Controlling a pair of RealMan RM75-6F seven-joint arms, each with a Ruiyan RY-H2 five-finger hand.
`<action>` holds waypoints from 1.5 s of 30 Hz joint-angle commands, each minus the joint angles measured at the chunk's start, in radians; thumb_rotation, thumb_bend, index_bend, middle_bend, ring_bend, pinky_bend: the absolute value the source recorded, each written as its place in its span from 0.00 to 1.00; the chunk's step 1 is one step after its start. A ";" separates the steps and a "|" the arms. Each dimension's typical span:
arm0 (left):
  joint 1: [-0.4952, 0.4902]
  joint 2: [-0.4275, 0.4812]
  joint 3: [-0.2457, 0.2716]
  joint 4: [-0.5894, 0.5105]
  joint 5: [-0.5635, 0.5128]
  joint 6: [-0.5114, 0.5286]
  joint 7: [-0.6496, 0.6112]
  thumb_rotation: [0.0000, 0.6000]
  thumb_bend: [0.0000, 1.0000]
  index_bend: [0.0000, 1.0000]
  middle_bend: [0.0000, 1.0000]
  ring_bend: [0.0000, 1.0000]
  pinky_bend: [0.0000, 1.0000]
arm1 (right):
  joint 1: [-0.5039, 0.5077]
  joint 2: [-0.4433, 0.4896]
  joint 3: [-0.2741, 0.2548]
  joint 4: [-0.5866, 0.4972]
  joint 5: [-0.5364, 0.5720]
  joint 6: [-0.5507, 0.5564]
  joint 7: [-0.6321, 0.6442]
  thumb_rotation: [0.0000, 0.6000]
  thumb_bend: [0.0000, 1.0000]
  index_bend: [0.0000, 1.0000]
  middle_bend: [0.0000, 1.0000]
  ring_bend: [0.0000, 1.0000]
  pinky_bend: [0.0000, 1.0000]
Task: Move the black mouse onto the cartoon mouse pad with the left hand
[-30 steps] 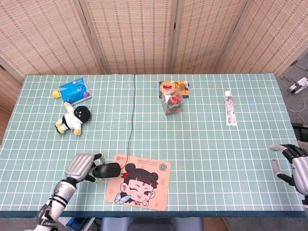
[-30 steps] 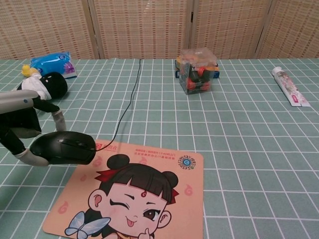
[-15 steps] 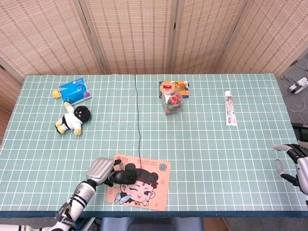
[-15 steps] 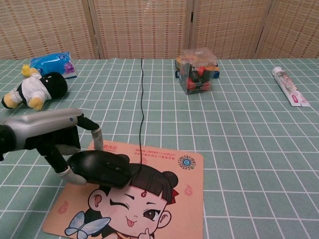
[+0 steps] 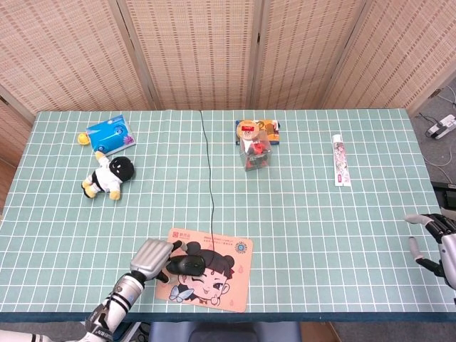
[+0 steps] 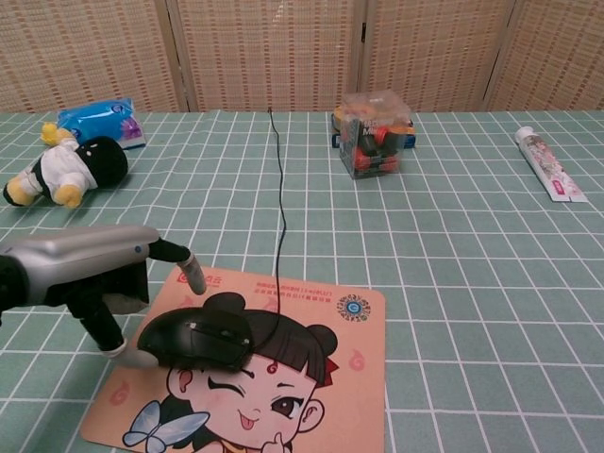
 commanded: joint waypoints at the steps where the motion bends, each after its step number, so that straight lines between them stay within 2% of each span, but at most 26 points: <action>1: 0.004 0.026 0.016 -0.016 0.018 0.005 -0.005 1.00 0.12 0.30 1.00 1.00 1.00 | 0.000 -0.001 -0.002 -0.002 -0.004 0.000 -0.005 1.00 0.41 0.35 0.40 0.31 0.38; 7: 0.012 0.080 0.045 -0.051 0.054 0.004 -0.013 1.00 0.12 0.29 1.00 1.00 1.00 | -0.001 -0.002 -0.003 -0.004 -0.008 0.002 -0.010 1.00 0.41 0.35 0.40 0.31 0.38; 11: 0.007 0.148 0.071 -0.089 0.067 -0.021 -0.014 1.00 0.13 0.30 1.00 1.00 1.00 | -0.001 -0.001 -0.004 -0.004 -0.009 0.002 -0.009 1.00 0.41 0.35 0.40 0.31 0.38; 16: -0.014 0.236 0.098 -0.128 0.070 -0.081 -0.027 1.00 0.30 0.30 1.00 1.00 1.00 | -0.003 -0.001 -0.004 -0.005 -0.010 0.006 -0.008 1.00 0.41 0.35 0.40 0.31 0.38; 19: -0.031 0.269 0.110 -0.134 0.063 -0.115 -0.025 1.00 0.37 0.27 1.00 1.00 1.00 | -0.004 0.000 -0.004 -0.005 -0.010 0.008 -0.008 1.00 0.41 0.35 0.40 0.31 0.38; 24: -0.058 0.273 0.128 -0.123 0.029 -0.136 0.015 1.00 0.42 0.21 1.00 1.00 1.00 | -0.004 0.000 -0.004 -0.005 -0.011 0.008 -0.007 1.00 0.41 0.35 0.40 0.31 0.38; 29: -0.078 0.255 0.126 -0.109 -0.018 -0.130 0.034 1.00 0.43 0.16 1.00 1.00 1.00 | -0.003 0.000 -0.003 -0.003 -0.007 0.004 -0.005 1.00 0.41 0.35 0.40 0.31 0.38; 40: -0.130 0.253 0.141 -0.118 -0.075 -0.162 0.056 1.00 0.43 0.18 1.00 1.00 1.00 | 0.000 0.000 -0.001 0.000 0.001 -0.004 0.000 1.00 0.41 0.35 0.40 0.31 0.38; 45: -0.163 0.288 0.149 -0.135 -0.089 -0.234 0.022 1.00 0.43 0.20 1.00 1.00 1.00 | 0.000 0.001 0.002 0.003 0.005 -0.003 0.007 1.00 0.41 0.35 0.40 0.31 0.38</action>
